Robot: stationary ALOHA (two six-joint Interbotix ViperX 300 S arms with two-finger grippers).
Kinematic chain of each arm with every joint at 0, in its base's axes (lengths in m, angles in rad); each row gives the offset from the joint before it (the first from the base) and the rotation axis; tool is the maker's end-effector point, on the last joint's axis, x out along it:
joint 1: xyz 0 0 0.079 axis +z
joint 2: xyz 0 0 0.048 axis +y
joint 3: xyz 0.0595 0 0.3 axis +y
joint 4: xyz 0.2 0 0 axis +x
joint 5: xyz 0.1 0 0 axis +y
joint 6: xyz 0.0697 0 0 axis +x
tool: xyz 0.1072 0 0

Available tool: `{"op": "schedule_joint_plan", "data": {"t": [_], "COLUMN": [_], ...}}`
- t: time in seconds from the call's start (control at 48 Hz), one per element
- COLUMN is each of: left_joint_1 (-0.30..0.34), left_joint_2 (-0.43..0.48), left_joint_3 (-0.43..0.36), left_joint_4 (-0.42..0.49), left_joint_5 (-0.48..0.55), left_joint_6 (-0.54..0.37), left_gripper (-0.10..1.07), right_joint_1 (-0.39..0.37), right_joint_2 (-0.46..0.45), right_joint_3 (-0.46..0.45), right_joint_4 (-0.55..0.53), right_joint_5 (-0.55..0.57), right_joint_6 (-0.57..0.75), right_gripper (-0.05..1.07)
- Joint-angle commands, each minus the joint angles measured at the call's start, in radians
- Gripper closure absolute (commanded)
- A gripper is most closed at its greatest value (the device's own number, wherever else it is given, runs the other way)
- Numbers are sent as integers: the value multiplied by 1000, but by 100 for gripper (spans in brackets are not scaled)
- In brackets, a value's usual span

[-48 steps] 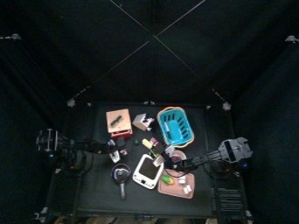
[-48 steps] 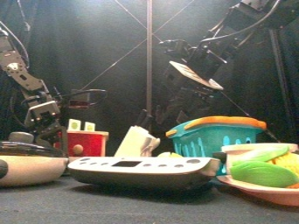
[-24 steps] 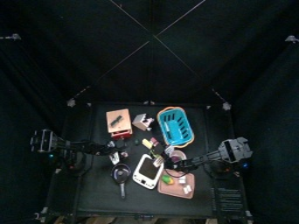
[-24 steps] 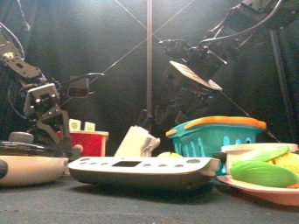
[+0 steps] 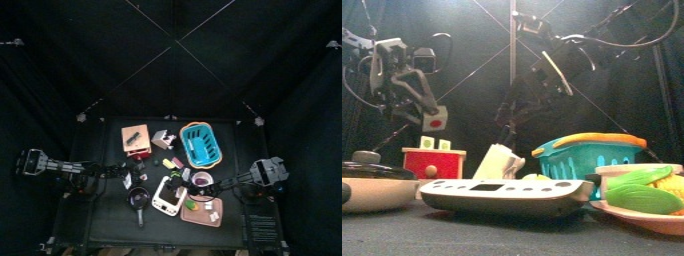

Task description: Grab green sushi piece

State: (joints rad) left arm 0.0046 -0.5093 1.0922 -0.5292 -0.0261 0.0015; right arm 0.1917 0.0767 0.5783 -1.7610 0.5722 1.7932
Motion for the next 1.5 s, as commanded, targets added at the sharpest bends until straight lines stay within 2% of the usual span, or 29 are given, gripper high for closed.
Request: {"op": "schedule_joint_plan", "data": {"t": [0.0, 0.208, 0.458, 0.667, 0.896, 1.167, 1.354, 1.479], "left_joint_1": [-12, -74, -141, -156, -160, -163, -163, -163], "left_joint_2": [-35, -51, -66, -86, -86, -87, -86, -86], "left_joint_3": [-23, -28, -37, -34, -32, -28, -18, -14], "left_joint_4": [-15, -18, -18, -20, -20, -21, -21, -21], "left_joint_5": [-9, -9, 2, 3, 2, 3, 3, 2], "left_joint_6": [3, 5, 5, 5, 5, 3, 3, 2], "left_gripper": [27, 27, 27, 27, 27, 27, 27, 27], "right_joint_1": [0, -6, 6, 14, 37, 34, 31, 29], "right_joint_2": [-28, 17, 98, 147, 184, 222, 224, 224], "right_joint_3": [-40, -100, -195, -265, -327, -379, -393, -396], "right_joint_4": [-130, -291, -347, -371, -327, -167, -81, -61], "right_joint_5": [-5, -5, -41, -89, -91, -103, -117, -127], "right_joint_6": [-3, -3, -9, -48, -178, -362, -451, -459], "right_gripper": [-1, 0, 0, 0, 0, 2, 15, 27]}}
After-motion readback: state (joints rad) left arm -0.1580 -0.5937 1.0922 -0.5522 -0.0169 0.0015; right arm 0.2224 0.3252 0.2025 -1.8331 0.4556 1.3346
